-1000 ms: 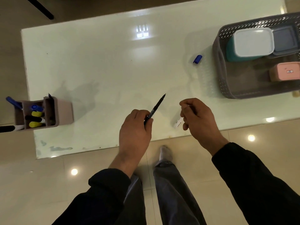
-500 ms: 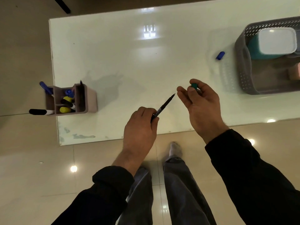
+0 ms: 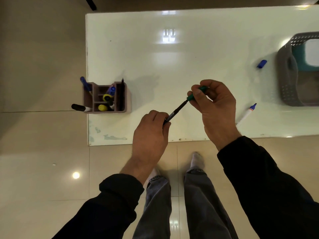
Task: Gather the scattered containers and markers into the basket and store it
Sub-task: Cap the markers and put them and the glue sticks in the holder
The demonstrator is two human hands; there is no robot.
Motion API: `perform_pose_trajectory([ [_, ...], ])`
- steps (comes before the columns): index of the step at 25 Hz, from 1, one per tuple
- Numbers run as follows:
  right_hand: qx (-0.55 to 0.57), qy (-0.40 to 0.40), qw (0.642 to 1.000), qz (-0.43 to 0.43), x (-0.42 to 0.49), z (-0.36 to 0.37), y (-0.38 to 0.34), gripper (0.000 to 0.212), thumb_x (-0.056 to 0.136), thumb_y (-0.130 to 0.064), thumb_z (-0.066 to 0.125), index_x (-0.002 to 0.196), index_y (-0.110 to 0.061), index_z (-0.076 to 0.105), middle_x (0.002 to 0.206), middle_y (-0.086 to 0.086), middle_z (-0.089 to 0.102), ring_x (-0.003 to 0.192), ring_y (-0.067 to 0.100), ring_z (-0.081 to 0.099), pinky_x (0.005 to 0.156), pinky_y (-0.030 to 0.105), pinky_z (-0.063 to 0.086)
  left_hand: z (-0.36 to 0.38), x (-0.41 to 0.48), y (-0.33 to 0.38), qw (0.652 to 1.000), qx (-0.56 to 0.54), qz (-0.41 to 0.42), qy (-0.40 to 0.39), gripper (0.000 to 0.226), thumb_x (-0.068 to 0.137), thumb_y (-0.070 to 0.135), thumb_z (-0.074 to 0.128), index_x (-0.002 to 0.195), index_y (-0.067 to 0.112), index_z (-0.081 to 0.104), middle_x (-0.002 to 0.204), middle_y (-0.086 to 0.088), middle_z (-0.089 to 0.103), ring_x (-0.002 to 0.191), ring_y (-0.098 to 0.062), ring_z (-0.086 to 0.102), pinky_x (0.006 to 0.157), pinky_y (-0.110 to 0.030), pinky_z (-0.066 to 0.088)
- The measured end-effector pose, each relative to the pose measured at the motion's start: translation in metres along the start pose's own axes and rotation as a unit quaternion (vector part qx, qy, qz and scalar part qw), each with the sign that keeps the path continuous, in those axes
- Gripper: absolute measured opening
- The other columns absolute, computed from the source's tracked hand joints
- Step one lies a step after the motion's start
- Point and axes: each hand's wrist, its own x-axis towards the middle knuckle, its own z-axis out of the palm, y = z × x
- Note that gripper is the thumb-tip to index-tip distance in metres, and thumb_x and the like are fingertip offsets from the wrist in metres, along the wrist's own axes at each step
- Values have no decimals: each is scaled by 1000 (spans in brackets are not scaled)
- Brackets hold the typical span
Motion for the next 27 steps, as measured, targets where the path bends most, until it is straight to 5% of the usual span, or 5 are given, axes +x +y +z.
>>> perform_pose_trajectory([
  [8,-10,-19,999,41,-10,52,10,21,93,-4,69,112,-9,60,107,25,69,91,28,74,81,35,60,-33,-11,-41,999,-1,-52,8,13,93,15,63,105,10,64,95,-3,61,83,-20,54,70,-26,37],
  [19,-81,-94,991,54,-34,100,37,22,92,-4,70,112,-8,61,106,20,70,91,30,75,85,41,60,-58,-24,-66,995,-13,-101,-5,21,97,20,58,114,9,63,101,-5,62,92,-19,55,78,-28,43],
  [27,-72,-55,996,22,-58,135,51,29,93,-7,70,120,-12,61,102,13,74,88,25,76,81,39,62,-71,-17,-60,981,-16,-192,-1,21,98,17,54,117,10,60,106,-4,60,100,-19,52,83,-25,37],
])
